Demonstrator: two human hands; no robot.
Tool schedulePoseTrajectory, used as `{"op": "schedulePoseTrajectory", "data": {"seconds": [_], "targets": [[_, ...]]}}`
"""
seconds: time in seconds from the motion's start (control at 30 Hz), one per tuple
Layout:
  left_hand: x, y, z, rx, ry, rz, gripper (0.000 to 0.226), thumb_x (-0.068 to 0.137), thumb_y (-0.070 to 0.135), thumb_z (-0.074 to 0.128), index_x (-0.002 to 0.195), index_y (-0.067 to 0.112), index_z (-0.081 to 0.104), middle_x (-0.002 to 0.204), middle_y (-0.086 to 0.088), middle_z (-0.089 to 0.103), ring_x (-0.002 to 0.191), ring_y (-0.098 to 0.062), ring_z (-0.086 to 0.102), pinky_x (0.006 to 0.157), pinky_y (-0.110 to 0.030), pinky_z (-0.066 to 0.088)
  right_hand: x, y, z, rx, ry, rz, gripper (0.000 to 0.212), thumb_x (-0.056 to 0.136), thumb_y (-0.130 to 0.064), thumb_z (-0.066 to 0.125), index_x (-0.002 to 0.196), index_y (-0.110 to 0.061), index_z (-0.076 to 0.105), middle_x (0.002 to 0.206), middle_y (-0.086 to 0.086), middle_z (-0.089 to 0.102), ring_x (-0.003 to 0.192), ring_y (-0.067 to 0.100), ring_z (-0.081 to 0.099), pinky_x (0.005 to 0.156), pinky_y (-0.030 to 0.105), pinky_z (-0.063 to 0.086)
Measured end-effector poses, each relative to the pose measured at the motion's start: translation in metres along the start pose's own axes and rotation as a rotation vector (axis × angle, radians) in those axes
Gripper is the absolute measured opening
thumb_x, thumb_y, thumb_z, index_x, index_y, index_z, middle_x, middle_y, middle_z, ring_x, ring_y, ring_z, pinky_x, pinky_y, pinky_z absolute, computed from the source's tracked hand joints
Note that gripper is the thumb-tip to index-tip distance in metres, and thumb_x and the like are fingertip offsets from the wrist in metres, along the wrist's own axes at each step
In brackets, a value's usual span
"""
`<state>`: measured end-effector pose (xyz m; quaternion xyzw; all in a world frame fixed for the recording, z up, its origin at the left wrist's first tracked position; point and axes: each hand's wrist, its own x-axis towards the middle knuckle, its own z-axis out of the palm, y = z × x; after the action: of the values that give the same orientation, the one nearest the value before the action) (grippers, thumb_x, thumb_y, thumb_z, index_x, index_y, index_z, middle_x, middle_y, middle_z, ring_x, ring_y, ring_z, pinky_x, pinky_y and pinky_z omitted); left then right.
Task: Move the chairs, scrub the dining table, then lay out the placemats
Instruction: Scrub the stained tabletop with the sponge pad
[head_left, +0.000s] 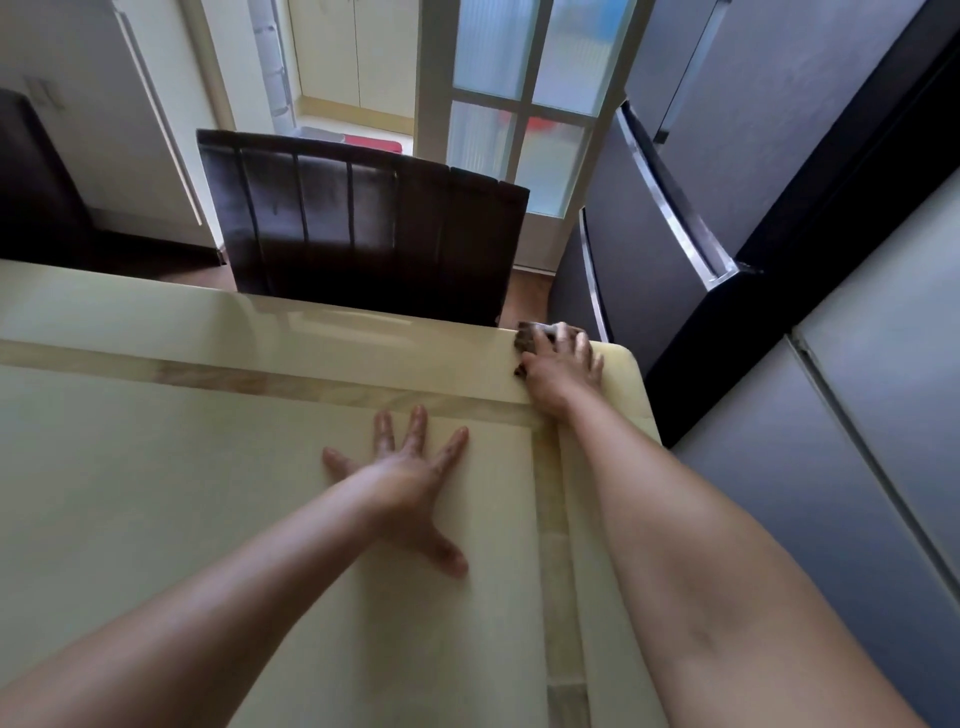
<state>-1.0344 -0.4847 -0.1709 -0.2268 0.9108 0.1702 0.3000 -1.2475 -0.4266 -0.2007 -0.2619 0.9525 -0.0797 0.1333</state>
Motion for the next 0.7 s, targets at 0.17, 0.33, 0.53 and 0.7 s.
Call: {"op": "schedulePoseTrajectory", "data": {"seconds": [0.17, 0.33, 0.53, 0.7], "targets": [[-0.001, -0.001, 0.001, -0.01, 0.004, 0.009, 0.129, 0.061, 0.06, 0.076, 0.142, 0.043, -0.023, 0.149, -0.002, -0.038, 0.136, -0.037, -0.033, 0.1, -0.078, 0.0, -0.006, 0.047, -0.007, 0.029, 0.046, 0.121, 0.055, 0.101, -0.04, 0.021, 0.152, -0.025, 0.009, 0.16, 0.006, -0.007, 0.146, 0.03, -0.011, 0.117, 0.05, -0.008], [-0.001, 0.0, -0.001, 0.012, 0.003, 0.0, 0.129, 0.06, 0.062, 0.075, 0.142, 0.043, -0.022, 0.15, -0.003, -0.037, 0.137, -0.039, -0.031, 0.099, -0.079, 0.003, -0.045, 0.06, -0.001, 0.05, 0.089, 0.161, 0.053, 0.102, -0.036, 0.022, 0.151, -0.02, 0.012, 0.16, 0.01, -0.005, 0.145, 0.034, -0.009, 0.117, 0.05, -0.004], [-0.004, 0.0, -0.002, -0.007, 0.018, -0.003, 0.129, 0.057, 0.062, 0.076, 0.144, 0.044, -0.018, 0.151, -0.001, -0.035, 0.138, -0.037, -0.03, 0.097, -0.08, 0.002, -0.116, 0.067, 0.01, 0.059, 0.054, 0.157, 0.055, 0.102, -0.038, 0.021, 0.152, -0.021, 0.007, 0.159, 0.009, -0.009, 0.145, 0.034, -0.011, 0.117, 0.049, -0.006], [-0.028, 0.012, 0.004, -0.003, 0.157, 0.037, 0.117, 0.064, 0.058, 0.074, 0.145, 0.046, -0.01, 0.155, -0.001, -0.028, 0.139, -0.034, -0.029, 0.1, -0.076, -0.003, -0.175, 0.078, 0.018, 0.047, 0.017, 0.15, 0.056, 0.102, -0.037, 0.02, 0.152, -0.022, 0.001, 0.159, 0.009, -0.014, 0.144, 0.035, -0.015, 0.117, 0.048, -0.008]]}}
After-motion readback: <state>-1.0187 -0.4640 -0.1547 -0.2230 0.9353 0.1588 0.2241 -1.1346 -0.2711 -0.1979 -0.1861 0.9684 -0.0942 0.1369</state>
